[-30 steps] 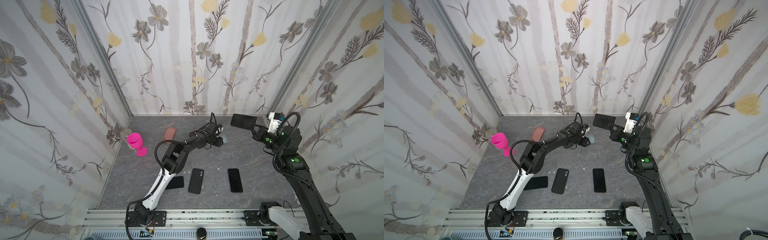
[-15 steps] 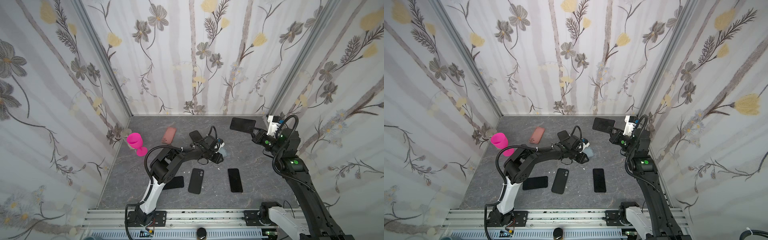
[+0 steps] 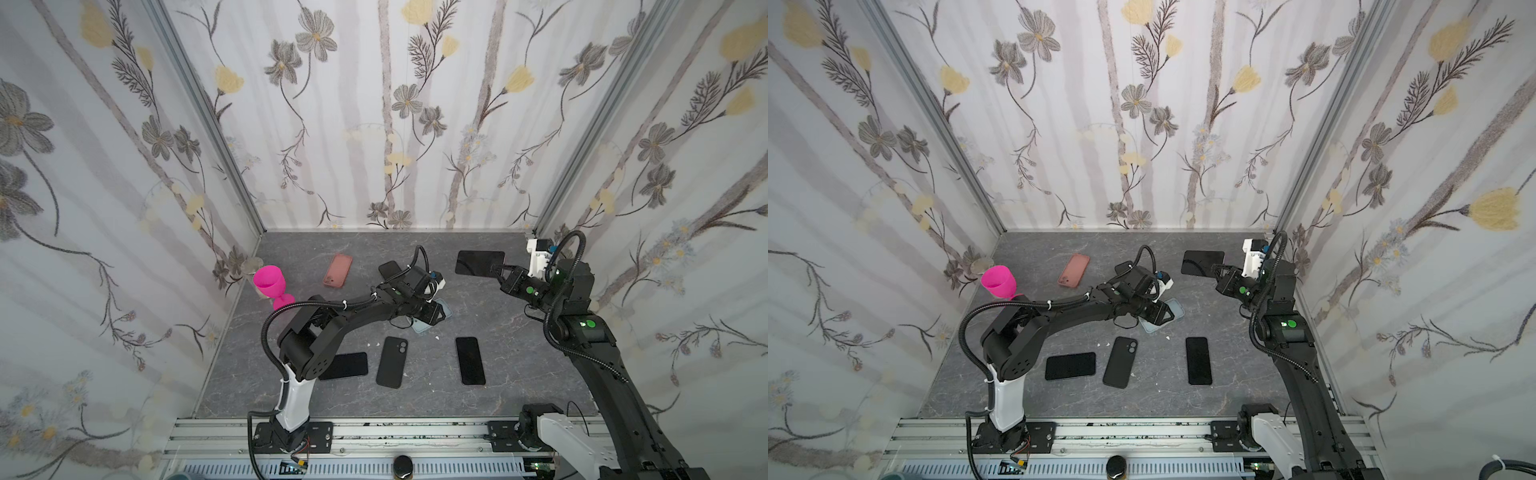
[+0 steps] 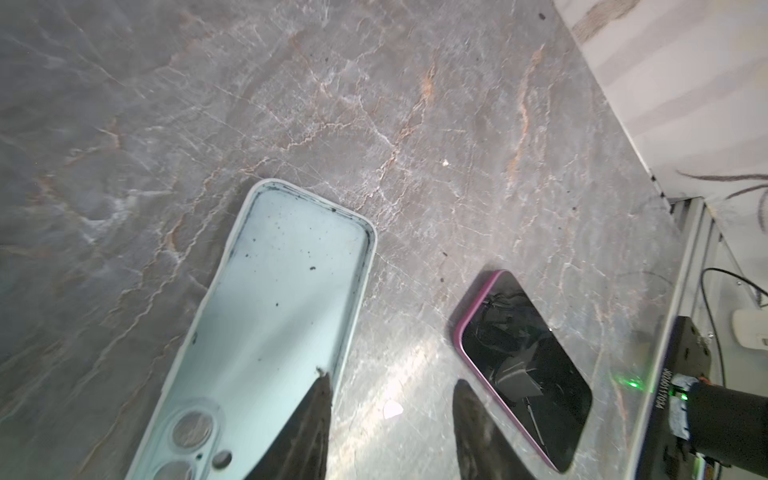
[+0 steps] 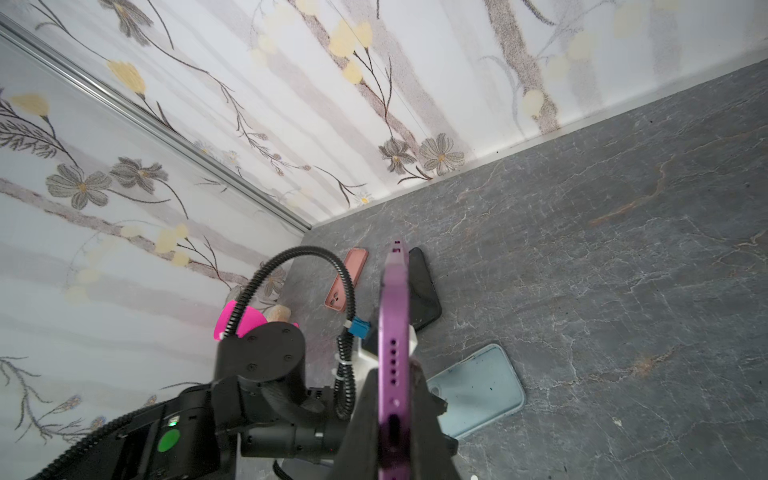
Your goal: Put the phone into the phone case
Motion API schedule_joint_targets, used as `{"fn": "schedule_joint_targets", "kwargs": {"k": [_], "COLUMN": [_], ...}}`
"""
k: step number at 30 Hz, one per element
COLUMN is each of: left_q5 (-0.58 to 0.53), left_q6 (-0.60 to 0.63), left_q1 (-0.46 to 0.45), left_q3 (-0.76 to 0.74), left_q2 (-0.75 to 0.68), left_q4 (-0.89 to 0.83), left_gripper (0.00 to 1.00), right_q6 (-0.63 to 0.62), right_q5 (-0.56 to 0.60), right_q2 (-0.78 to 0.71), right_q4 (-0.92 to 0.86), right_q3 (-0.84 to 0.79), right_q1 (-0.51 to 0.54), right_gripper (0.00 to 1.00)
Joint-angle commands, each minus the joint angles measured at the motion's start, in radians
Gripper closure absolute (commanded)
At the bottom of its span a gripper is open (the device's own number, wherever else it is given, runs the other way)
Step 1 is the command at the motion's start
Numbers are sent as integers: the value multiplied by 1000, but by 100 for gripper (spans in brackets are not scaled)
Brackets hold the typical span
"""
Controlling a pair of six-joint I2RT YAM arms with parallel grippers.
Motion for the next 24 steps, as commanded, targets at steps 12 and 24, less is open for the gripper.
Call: {"fn": "schedule_joint_targets", "kwargs": {"k": [12,24], "left_q5": [-102,-49], "left_q6": [-274,-388], "left_q1": [45,109], "left_q3": [-396,-387], "left_q2": [-284,-151], "left_q4": [149,297], "left_gripper": [58,59], "right_q6": [-237,-276], "right_q5": [-177,-213], "right_q2": [248,512], "right_q4": [-75,-35], "right_q3": [42,6], "right_q1": [15,117], "right_gripper": [100,100]}}
